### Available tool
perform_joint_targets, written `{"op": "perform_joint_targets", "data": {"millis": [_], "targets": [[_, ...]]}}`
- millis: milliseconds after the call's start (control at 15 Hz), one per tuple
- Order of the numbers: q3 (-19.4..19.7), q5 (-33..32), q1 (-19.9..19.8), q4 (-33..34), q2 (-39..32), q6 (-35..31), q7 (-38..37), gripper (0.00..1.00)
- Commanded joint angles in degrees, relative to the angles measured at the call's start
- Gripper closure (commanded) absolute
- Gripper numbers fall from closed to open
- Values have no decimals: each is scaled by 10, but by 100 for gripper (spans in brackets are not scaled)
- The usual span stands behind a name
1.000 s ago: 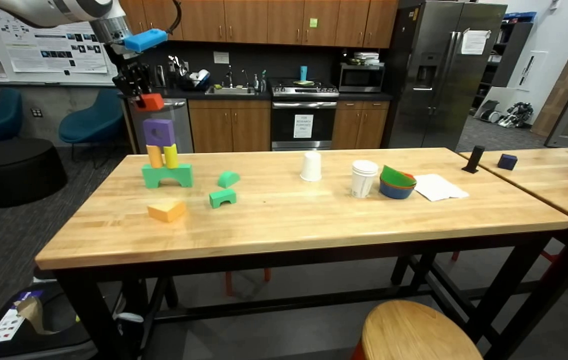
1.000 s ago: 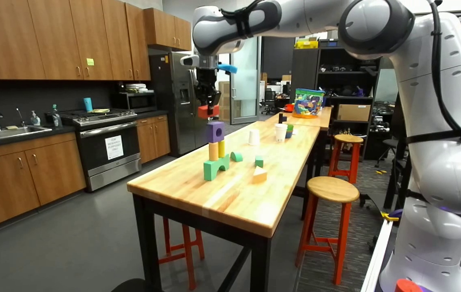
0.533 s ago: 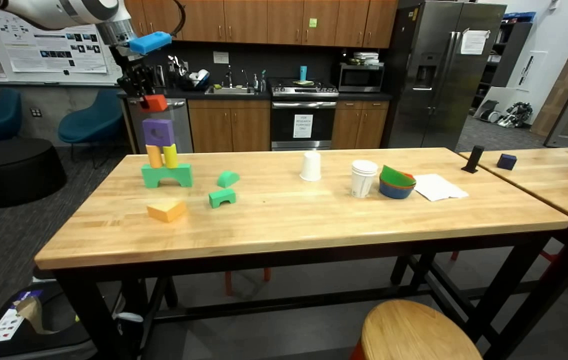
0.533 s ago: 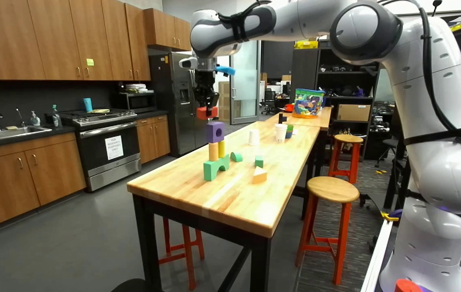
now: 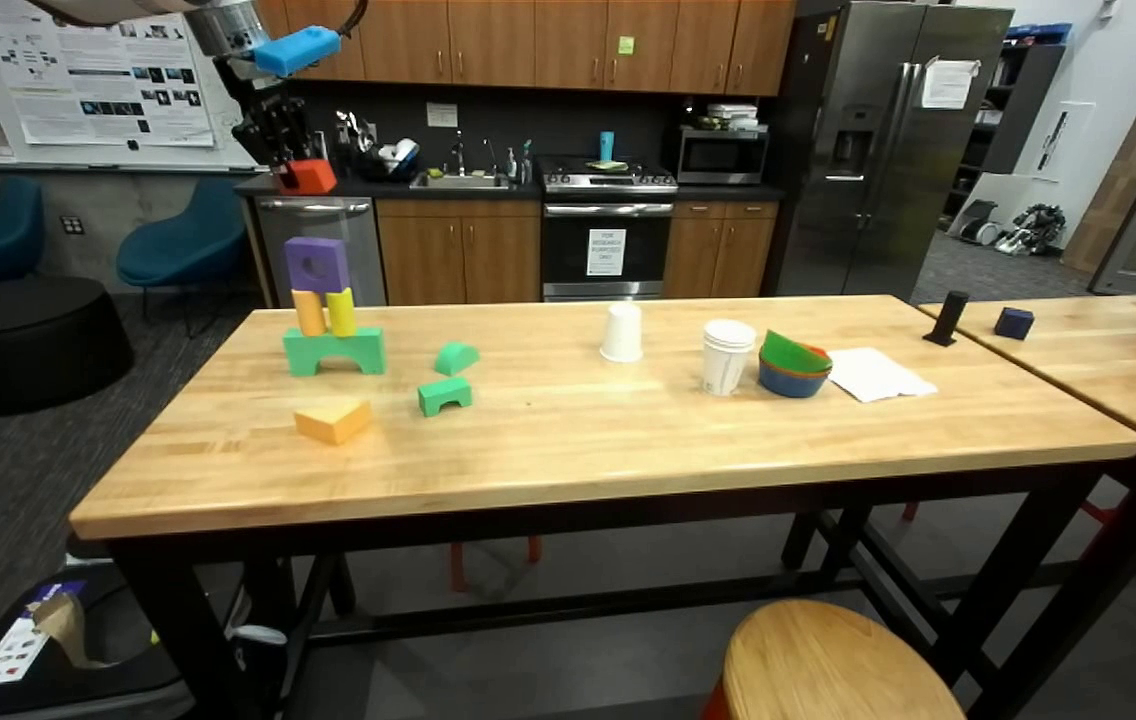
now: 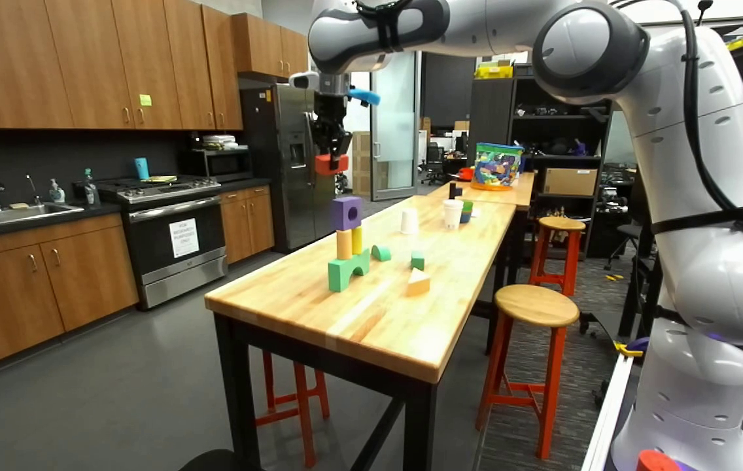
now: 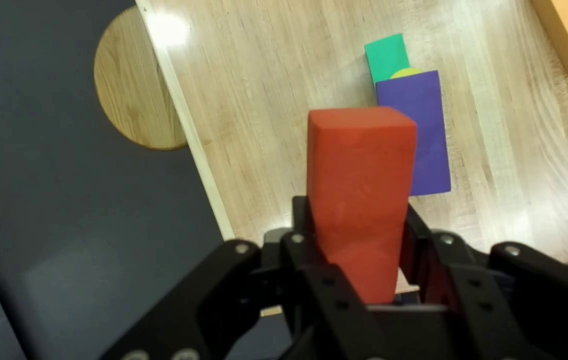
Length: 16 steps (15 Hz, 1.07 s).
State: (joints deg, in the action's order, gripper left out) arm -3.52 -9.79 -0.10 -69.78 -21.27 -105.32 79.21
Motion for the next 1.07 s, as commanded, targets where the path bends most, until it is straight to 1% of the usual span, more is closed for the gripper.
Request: {"op": "perform_joint_targets", "data": {"millis": [0,1000], "targets": [[2,3,-2,3,9,18,-5,84],[5,5,-1,-11,18,36,-23,84]]}}
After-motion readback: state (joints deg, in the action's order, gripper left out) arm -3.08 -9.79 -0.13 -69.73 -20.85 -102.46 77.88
